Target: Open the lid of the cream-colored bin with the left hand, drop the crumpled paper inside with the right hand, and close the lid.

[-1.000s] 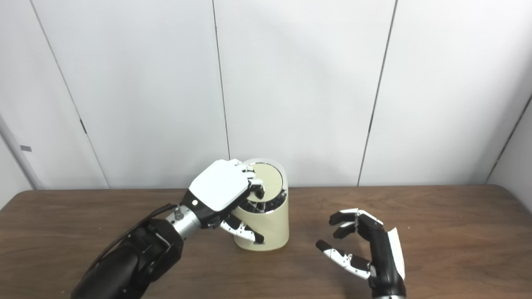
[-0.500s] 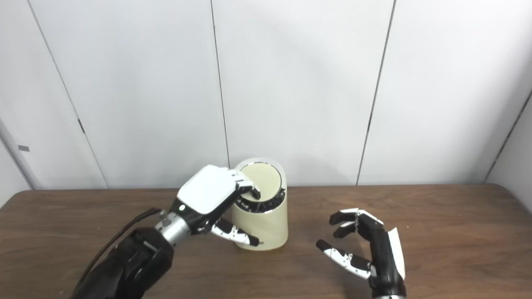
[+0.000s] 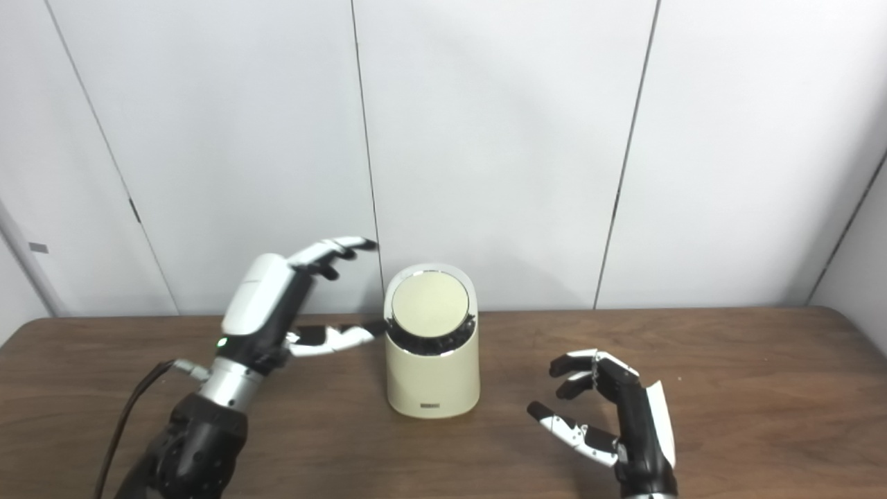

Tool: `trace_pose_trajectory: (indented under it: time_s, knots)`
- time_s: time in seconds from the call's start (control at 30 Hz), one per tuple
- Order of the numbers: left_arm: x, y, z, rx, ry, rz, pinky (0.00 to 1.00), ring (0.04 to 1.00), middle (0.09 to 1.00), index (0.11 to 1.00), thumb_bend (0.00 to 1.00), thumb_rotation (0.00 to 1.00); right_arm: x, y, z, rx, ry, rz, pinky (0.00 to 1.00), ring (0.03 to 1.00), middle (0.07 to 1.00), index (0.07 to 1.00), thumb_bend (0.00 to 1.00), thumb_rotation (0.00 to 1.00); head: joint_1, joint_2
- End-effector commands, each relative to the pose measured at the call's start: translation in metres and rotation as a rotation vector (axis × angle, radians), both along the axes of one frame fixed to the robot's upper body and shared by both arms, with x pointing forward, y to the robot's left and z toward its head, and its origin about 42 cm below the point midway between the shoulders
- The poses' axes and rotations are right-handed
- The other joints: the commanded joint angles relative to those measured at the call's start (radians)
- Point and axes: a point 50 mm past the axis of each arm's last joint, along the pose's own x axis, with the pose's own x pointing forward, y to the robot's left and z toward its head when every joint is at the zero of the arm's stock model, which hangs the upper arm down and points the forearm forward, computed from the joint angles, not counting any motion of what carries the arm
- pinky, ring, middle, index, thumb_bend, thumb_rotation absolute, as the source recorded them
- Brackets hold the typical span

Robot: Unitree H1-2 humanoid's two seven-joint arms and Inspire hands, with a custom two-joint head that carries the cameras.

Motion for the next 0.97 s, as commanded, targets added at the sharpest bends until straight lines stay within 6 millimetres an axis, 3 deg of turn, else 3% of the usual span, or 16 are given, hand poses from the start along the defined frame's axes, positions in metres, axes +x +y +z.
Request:
trace_pose_trajectory:
  time_s: [0.0,0.23,0.47,0.5,0.53,0.63,0.67,0.73,0.93]
  knots:
    - [-0.004,0.004,0.010,-0.116,-0.025,-0.019,0.59,0.775,0.847,0.873,0.71,0.32,0.006,-0.002,0.016,-0.009,-0.080,0.007,0.40,0.418,0.539,0.531,0.51,0.00,0.000,0.001]
    - [-0.021,0.019,-0.020,-0.306,0.109,-0.049,0.60,0.771,0.859,0.885,0.73,0.40,0.006,-0.004,0.016,-0.011,-0.076,0.014,0.41,0.418,0.538,0.534,0.51,0.00,0.009,0.005]
    - [-0.039,0.032,-0.045,-0.402,0.183,-0.052,0.64,0.748,0.810,0.849,0.77,0.41,0.007,-0.008,0.016,-0.038,-0.075,0.040,0.40,0.420,0.537,0.534,0.51,0.00,0.011,0.008]
    - [-0.041,0.033,-0.048,-0.413,0.192,-0.049,0.64,0.746,0.810,0.850,0.77,0.41,0.008,-0.009,0.015,-0.042,-0.075,0.042,0.41,0.442,0.600,0.515,0.51,0.00,0.011,0.009]
    - [-0.043,0.034,-0.050,-0.421,0.202,-0.046,0.64,0.748,0.814,0.852,0.78,0.42,0.008,-0.009,0.015,-0.044,-0.073,0.044,0.42,0.506,0.645,0.505,0.51,0.08,0.011,0.009]
    - [-0.047,0.037,-0.059,-0.447,0.228,-0.049,0.64,0.749,0.806,0.854,0.79,0.42,0.009,-0.011,0.015,-0.056,-0.060,0.051,0.42,0.549,0.682,0.498,0.52,0.13,0.009,0.012]
    - [-0.048,0.038,-0.062,-0.454,0.236,-0.051,0.63,0.744,0.801,0.853,0.78,0.41,0.009,-0.011,0.016,-0.061,-0.057,0.055,0.42,0.557,0.690,0.606,0.62,0.14,0.009,0.012]
    - [-0.049,0.040,-0.069,-0.466,0.259,-0.048,0.61,0.741,0.799,0.854,0.78,0.41,0.010,-0.012,0.017,-0.068,-0.045,0.061,0.43,0.569,0.706,0.704,0.71,0.14,0.009,0.013]
    - [-0.051,0.042,-0.083,-0.467,0.321,-0.021,0.56,0.705,0.780,0.838,0.77,0.40,0.010,-0.014,0.018,-0.101,-0.010,0.073,0.47,0.613,0.751,0.763,0.79,0.25,0.010,0.013]
